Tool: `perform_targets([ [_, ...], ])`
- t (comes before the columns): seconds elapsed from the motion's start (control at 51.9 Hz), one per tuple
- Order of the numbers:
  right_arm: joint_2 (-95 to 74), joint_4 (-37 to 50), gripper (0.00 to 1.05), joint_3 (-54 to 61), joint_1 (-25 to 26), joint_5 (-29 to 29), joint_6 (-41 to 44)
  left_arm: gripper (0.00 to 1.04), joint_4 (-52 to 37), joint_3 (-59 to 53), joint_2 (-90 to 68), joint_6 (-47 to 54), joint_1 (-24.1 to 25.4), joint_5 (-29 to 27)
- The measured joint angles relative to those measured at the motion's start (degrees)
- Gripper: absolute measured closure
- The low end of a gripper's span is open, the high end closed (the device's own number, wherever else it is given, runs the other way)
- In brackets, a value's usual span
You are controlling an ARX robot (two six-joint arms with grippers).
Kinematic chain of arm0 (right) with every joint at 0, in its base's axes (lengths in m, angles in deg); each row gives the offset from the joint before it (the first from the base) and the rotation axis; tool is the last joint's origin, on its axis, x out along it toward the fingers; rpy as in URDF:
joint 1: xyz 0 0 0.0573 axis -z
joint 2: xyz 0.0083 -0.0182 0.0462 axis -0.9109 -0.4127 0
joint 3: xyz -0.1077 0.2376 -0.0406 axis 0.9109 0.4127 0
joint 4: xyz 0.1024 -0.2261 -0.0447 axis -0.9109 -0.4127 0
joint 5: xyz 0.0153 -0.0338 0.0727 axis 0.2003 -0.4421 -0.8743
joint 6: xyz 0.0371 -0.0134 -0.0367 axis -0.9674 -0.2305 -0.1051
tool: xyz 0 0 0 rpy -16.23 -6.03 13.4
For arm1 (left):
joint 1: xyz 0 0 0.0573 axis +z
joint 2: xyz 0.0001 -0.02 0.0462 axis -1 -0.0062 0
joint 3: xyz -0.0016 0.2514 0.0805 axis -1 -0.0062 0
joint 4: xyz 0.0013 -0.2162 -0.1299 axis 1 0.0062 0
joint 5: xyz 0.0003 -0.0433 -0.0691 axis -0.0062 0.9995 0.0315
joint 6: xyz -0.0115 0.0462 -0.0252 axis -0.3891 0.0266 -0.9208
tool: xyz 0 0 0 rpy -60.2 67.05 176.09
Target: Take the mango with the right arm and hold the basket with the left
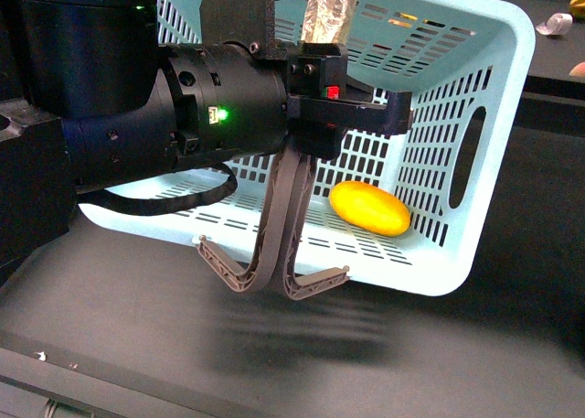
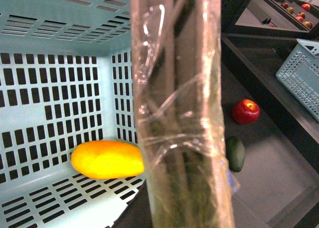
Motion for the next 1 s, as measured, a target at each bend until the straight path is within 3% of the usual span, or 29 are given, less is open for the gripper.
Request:
perform_targets([
  [0.039,0.98,4.46,0.27,1.81,1.07,-0.04,5.46,0.96,0.0,0.0,0.0,0.04,0.0,0.04],
  [0.135,3.39,4.94,0.43,2.86,1.6,-0.09,10.69,0.96,0.0,0.0,0.0,0.04,0.0,0.04],
  [0.27,6.47,2.86,0.68,4.07,1.66,-0.24,13.42,0.96,0.0,0.0,0.0,0.04,-0.02,0.04],
  [0.308,8.07,1.66,0.8,4.55,1.66,-0.24,13.86,0.96,0.0,0.0,0.0,0.04,-0.02,0.04],
  [0.463,10.6,1.44,1.03,6.03,1.66,-0.24,14.27,0.96,0.0,0.0,0.0,0.04,-0.02,0.07],
  [1.003,20.31,-7.52,1.03,6.71,1.66,-0.28,14.47,0.96,0.0,0.0,0.0,0.02,-0.02,0.07],
])
